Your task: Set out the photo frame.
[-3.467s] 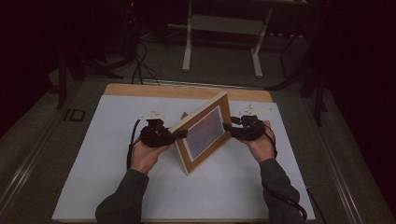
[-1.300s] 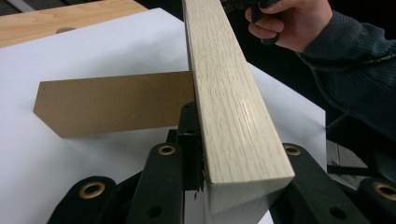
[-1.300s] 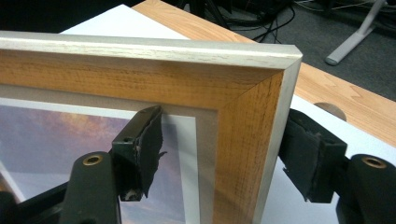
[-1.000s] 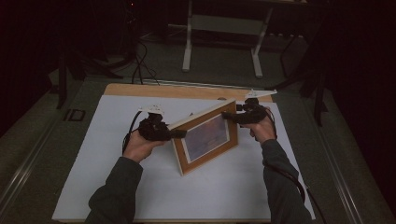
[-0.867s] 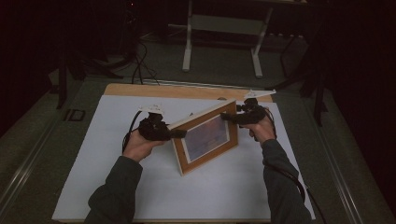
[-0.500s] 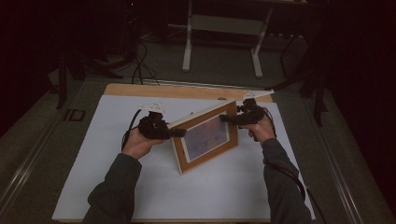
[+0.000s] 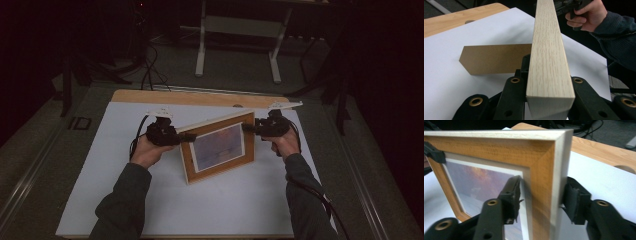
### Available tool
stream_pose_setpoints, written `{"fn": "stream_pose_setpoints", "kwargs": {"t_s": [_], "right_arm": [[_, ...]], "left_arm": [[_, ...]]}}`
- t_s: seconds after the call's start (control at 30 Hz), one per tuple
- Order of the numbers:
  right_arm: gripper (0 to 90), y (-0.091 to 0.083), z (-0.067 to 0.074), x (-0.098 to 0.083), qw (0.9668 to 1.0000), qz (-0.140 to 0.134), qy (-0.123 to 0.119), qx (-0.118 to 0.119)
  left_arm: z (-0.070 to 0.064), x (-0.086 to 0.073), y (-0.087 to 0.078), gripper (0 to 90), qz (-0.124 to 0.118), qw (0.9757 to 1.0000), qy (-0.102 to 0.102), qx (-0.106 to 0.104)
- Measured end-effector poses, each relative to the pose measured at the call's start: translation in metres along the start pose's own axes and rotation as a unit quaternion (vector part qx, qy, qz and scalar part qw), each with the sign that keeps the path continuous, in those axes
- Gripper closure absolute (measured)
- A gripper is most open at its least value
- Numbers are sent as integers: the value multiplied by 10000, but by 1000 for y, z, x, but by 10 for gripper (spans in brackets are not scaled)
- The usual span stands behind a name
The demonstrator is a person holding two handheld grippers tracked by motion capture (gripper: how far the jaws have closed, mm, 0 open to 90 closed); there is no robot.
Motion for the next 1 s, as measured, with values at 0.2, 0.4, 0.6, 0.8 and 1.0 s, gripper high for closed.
{"fn": "stream_pose_setpoints", "kwargs": {"t_s": [0.2, 0.4, 0.6, 0.8, 1.0], "right_arm": [[618, -10, 2, -9, 9997, -121, 110, -175], [620, -16, 9, -12, 9987, -113, 133, -478], [621, -25, 18, -18, 9968, -139, 277, -742], [622, -32, 28, -26, 9939, -210, 462, -980], [624, -35, 38, -30, 9915, -241, 608, -1121]], "left_arm": [[4, 1, 4, 734, -80, 9999, -62, 10], [8, 0, 2, 590, -179, 9994, -248, 162], [9, -6, -9, 565, -349, 9983, -313, 337], [15, -6, -12, 604, -441, 9976, -404, 361], [21, -5, -13, 615, -540, 9966, -478, 396]]}}
Point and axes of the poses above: each handheld gripper's, and its own axes: y roughly forward along the jaws, x roughly out of its top, z roughly to its left, the point moved 8 cm from there along y, roughly forward along the jaws, and after that the axes turned 7 degrees about -y, right-handed, at the moved point
